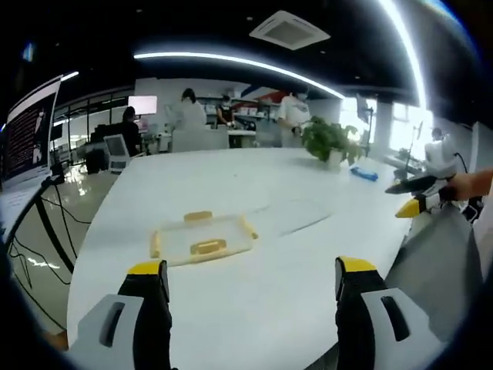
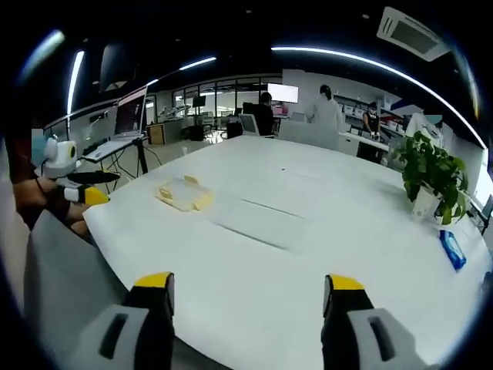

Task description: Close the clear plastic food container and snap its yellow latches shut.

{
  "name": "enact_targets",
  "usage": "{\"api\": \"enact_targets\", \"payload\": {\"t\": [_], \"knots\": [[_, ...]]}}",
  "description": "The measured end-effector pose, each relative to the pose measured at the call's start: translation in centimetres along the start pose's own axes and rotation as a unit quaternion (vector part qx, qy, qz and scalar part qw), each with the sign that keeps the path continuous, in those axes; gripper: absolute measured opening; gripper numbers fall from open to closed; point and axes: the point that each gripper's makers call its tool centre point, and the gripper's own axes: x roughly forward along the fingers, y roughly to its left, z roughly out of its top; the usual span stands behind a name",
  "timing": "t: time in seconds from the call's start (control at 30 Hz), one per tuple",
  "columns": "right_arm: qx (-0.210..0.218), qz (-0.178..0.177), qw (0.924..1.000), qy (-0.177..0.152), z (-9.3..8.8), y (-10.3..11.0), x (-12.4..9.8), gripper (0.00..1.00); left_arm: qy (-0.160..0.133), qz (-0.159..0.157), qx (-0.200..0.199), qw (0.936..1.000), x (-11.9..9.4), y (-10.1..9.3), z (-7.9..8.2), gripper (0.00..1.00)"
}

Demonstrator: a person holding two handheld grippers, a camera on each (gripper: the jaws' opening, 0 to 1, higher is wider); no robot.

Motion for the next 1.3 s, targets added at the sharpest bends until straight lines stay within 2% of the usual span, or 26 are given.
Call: {"api": "enact_targets", "payload": {"t": [0.1, 0.63, 0.83, 0.9, 1.0, 1.03, 1.1, 1.2, 1.3], "knots": [[-0.006, 0.000, 1.0000, 0.002, 0.0, -0.1, 0.0, 0.79, -0.002, -0.003, 0.001, 1.0000, -0.1, -0.1, 0.1, 0.86], [-0.018, 0.008, 0.9998, 0.004, 0.7, -0.2, 1.2, 0.80, -0.008, 0.008, 0.000, 0.9999, -0.1, 0.6, -0.1, 0.85], [-0.029, 0.016, 0.9994, -0.011, 2.4, 0.1, 1.4, 0.81, -0.011, 0.008, 0.002, 0.9999, 0.0, 0.8, 0.3, 0.86], [-0.032, 0.019, 0.9993, -0.007, 2.4, 0.2, 1.6, 0.82, -0.010, 0.011, 0.002, 0.9999, 0.1, 0.9, 0.2, 0.86], [-0.031, 0.015, 0.9994, 0.006, 2.1, 0.2, 1.8, 0.82, 0.012, 0.021, 0.009, 0.9997, 0.4, 1.6, -0.5, 0.82], [-0.025, 0.000, 0.9996, 0.016, 1.8, -0.3, 1.8, 0.82, 0.011, 0.025, 0.012, 0.9996, 0.4, 1.7, -0.5, 0.80], [-0.018, -0.001, 0.9995, 0.025, 1.6, -0.5, 2.1, 0.82, 0.008, 0.025, 0.016, 0.9995, 0.6, 1.9, -0.2, 0.81], [-0.004, 0.002, 0.9997, 0.025, 1.9, -0.4, 2.4, 0.82, 0.002, 0.026, 0.015, 0.9996, 0.9, 2.3, 0.3, 0.84], [-0.013, 0.010, 0.9996, 0.024, 2.4, 0.0, 2.7, 0.82, 0.004, 0.023, 0.018, 0.9996, 1.2, 2.7, 0.5, 0.85]]}}
